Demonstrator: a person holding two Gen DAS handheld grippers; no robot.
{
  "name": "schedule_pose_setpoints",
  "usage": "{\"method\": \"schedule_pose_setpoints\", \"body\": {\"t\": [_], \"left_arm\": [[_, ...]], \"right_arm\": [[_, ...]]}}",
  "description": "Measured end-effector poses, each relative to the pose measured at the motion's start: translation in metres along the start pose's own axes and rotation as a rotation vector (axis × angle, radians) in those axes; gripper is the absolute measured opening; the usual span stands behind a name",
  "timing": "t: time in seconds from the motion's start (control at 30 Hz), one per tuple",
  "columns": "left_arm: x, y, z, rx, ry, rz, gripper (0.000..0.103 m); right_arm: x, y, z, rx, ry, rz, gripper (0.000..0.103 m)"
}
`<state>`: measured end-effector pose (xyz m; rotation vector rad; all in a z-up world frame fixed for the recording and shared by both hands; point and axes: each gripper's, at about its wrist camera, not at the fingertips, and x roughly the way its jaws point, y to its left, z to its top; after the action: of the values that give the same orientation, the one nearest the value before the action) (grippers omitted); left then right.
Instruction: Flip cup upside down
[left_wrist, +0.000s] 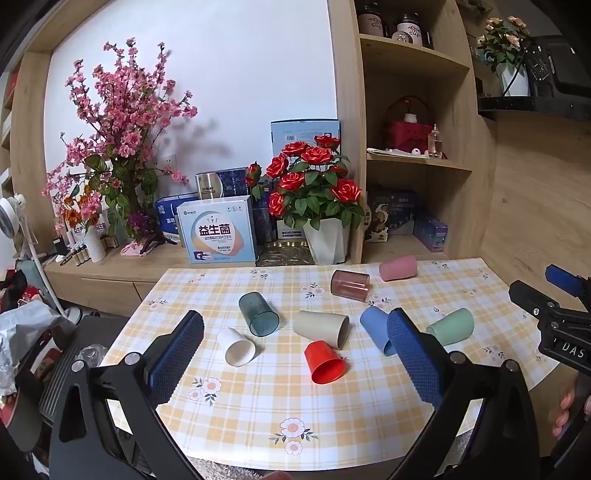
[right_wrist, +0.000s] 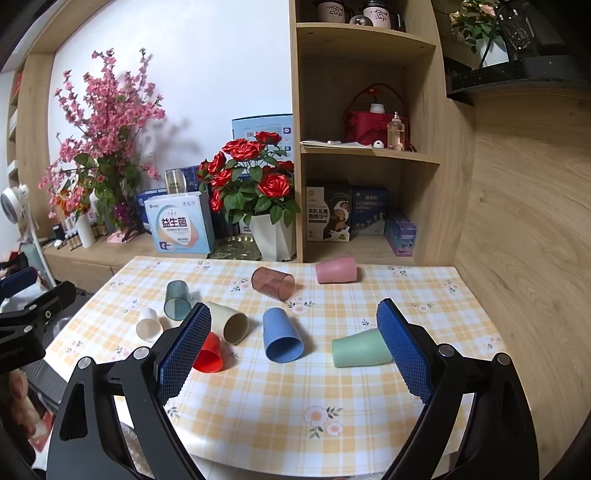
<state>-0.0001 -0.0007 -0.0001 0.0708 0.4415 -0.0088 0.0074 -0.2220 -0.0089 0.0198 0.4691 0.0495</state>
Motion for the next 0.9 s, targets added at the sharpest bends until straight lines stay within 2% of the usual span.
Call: {"method": "schedule_pose_setpoints", "body": {"t": [0.9], "left_arm": [[-0.0012, 0.003, 0.0004, -0.006, 0.007, -0.002, 0.097]], "right_arm": [[0.0004, -0.0008, -0.001, 0.008, 0.002, 0.003, 0.088]]}}
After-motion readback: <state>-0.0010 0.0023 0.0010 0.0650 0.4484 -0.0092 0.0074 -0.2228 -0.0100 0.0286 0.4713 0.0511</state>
